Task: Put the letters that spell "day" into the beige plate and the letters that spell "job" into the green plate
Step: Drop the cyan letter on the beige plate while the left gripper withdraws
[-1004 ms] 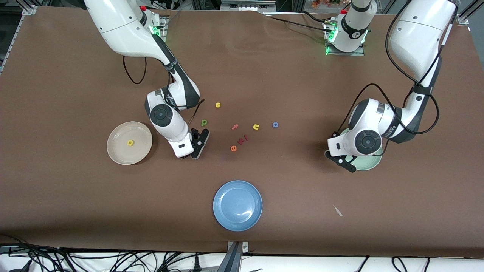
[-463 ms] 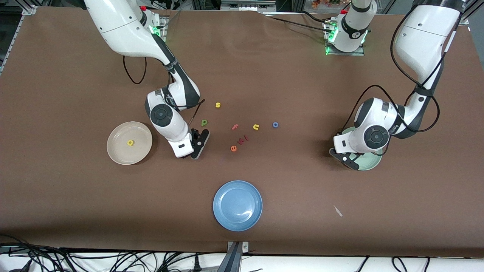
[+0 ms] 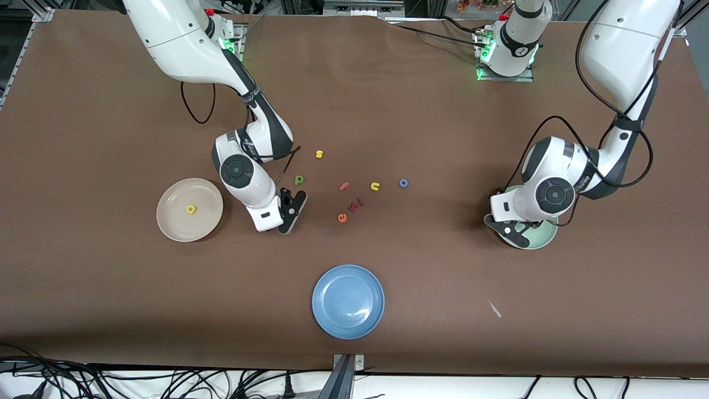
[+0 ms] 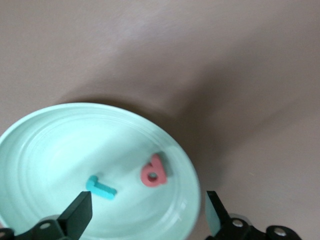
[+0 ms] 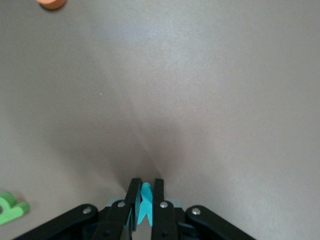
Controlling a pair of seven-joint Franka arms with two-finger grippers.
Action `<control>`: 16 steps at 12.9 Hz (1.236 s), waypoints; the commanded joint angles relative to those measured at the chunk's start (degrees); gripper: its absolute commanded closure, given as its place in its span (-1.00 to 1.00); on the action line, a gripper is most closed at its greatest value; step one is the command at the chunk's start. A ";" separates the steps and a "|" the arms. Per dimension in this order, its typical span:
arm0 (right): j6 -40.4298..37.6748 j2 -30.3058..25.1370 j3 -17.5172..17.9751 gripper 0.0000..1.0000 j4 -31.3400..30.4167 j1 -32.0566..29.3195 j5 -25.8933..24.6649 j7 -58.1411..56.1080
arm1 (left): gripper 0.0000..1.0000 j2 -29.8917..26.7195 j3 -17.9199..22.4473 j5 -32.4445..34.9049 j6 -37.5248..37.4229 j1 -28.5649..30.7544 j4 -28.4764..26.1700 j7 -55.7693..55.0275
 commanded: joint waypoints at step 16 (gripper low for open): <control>-24.01 -6.85 -14.57 1.00 2.94 -2.28 1.03 33.68 | -1.00 1.93 -11.18 -5.44 6.30 -10.47 2.95 -50.33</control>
